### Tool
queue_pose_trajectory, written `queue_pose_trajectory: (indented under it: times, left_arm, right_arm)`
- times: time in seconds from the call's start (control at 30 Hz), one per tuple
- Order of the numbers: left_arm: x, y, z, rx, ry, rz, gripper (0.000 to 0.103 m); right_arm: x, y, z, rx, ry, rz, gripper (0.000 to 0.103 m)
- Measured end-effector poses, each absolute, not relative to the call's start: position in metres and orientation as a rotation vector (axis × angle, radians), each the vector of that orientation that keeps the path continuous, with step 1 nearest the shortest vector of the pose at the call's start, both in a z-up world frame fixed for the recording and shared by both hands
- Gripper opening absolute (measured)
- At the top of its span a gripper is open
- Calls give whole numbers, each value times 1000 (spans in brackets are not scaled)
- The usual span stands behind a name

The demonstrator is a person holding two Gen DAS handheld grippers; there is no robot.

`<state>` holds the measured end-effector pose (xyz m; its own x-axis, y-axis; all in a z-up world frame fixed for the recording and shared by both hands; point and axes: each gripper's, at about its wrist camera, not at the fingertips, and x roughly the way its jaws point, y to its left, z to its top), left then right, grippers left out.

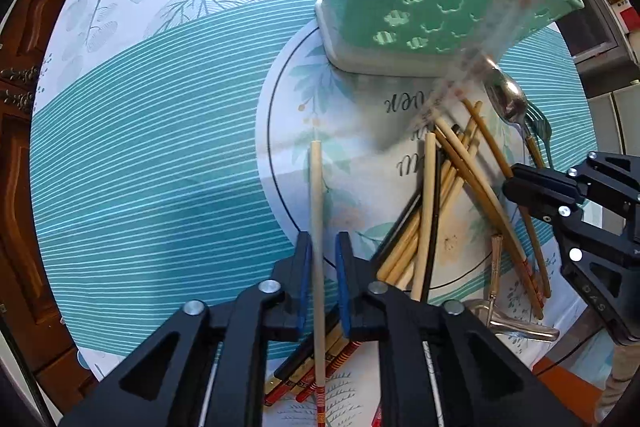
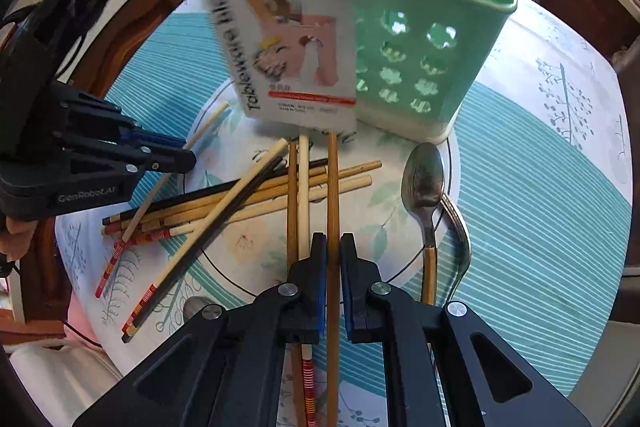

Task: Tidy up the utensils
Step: 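Lift the held chopstick with the left tool while the right tool lifts its chopstick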

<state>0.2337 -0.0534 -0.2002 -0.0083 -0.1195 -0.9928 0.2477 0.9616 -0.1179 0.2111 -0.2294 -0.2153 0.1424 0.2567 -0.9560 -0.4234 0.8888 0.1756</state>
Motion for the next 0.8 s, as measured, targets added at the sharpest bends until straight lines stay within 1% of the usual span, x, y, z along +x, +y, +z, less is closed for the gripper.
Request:
queue_pose_trajectory:
  times: [0.03, 0.07, 0.1, 0.17, 0.33, 0.43, 0.53, 0.57, 0.6, 0.7, 0.73, 0.8]
  left_arm:
    - [235, -57, -201, 106, 1557, -297, 20]
    - [235, -59, -201, 116, 1560, -303, 26]
    - [235, -61, -201, 125, 1560, -304, 35]
    - [235, -64, -202, 163, 1558, -288, 45]
    - [238, -64, -201, 176, 1561, -290, 45]
    - [231, -68, -202, 203, 1560, -283, 40]
    - [228, -69, -200, 239, 1550, -258, 29]
    - [228, -69, -200, 236, 1552, -259, 15]
    - [227, -72, -198, 229, 1561, -265, 4]
    - [224, -72, -198, 240, 1555, -270, 3]
    - [222, -71, -198, 238, 1549, -266, 3]
    - [217, -70, -197, 213, 1538, -254, 3]
  right_arm:
    - [209, -227, -217, -147, 1350, 495, 7]
    - [209, -226, -219, -143, 1360, 499, 7]
    - [209, -225, -220, -138, 1370, 500, 7]
    - [208, -223, -222, -133, 1382, 502, 7]
    - [209, -220, -220, -119, 1397, 504, 7]
    - [212, -219, -218, -123, 1399, 504, 8]
    - [226, -224, -220, -150, 1391, 507, 10]
    - [230, -221, -220, -159, 1387, 508, 11]
    - [231, -218, -220, -164, 1386, 507, 12]
    - [232, -217, -220, -163, 1387, 497, 12]
    - [232, -217, -220, -161, 1387, 486, 7]
    - [230, -218, -219, -163, 1380, 476, 6]
